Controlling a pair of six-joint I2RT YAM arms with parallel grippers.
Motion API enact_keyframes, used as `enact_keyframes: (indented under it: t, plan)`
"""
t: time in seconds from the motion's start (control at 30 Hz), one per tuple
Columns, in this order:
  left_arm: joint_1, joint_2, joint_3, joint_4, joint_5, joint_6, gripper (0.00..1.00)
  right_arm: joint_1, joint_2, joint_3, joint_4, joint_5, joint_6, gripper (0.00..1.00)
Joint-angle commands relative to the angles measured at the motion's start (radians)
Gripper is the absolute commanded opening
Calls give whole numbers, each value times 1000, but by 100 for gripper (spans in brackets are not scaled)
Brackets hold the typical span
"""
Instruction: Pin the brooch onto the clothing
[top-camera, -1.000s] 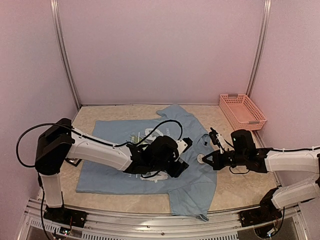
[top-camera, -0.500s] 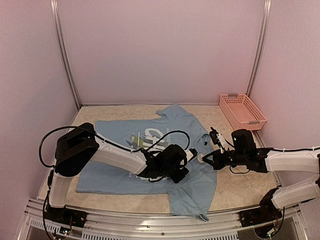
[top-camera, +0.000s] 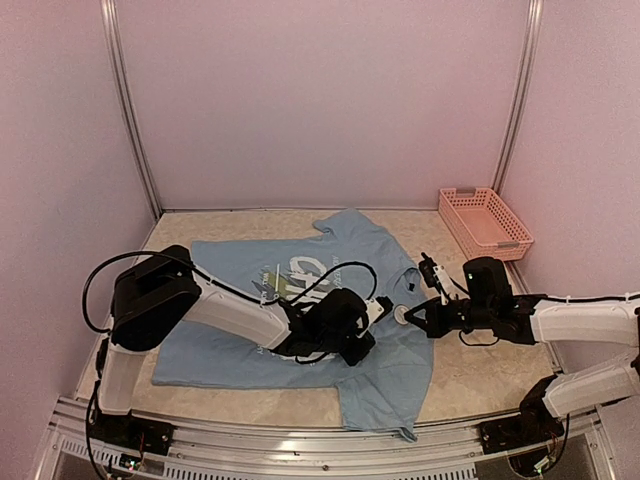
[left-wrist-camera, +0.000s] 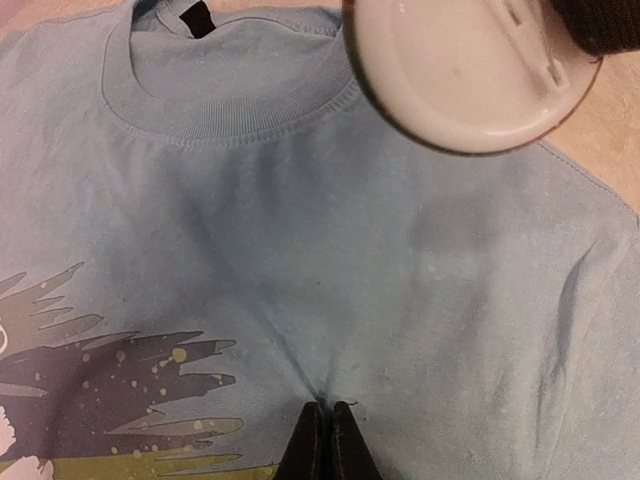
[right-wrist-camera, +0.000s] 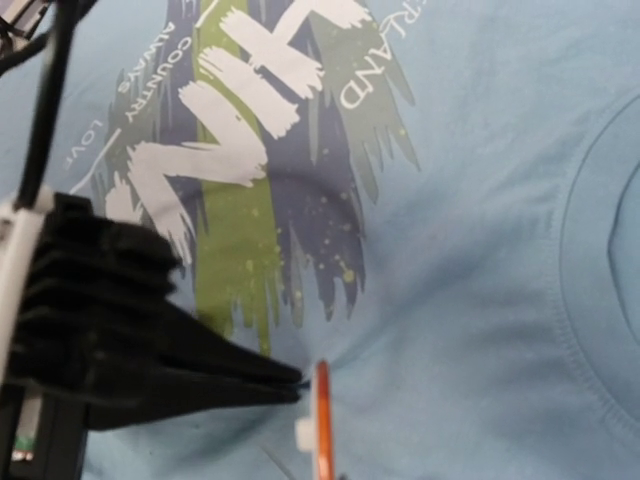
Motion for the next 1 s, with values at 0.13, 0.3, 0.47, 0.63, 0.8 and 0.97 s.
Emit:
enact_keyframes:
  t: [0.13,0.3,0.47,0.63,0.8,0.97]
  plan:
    - [-3,-33,-127,164,75,-10,0,-37,1,58,9,-41,-89,0]
    - [1,-96,-189,233,133,38,0,-39,13,37,92,-71,-151,0]
    - [29,-123,-203,277,334,29,0,-38,48,-29,289,-126,-223,0]
    - [21,-174,-293,360,363,87,0,-11,110,-151,565,-62,-308,0]
    - [47,-188,-287,349,399,110,0,17,149,-267,850,-29,-408,0]
    - [60,-178,-281,387,441,106,0,103,283,-273,910,95,-516,0]
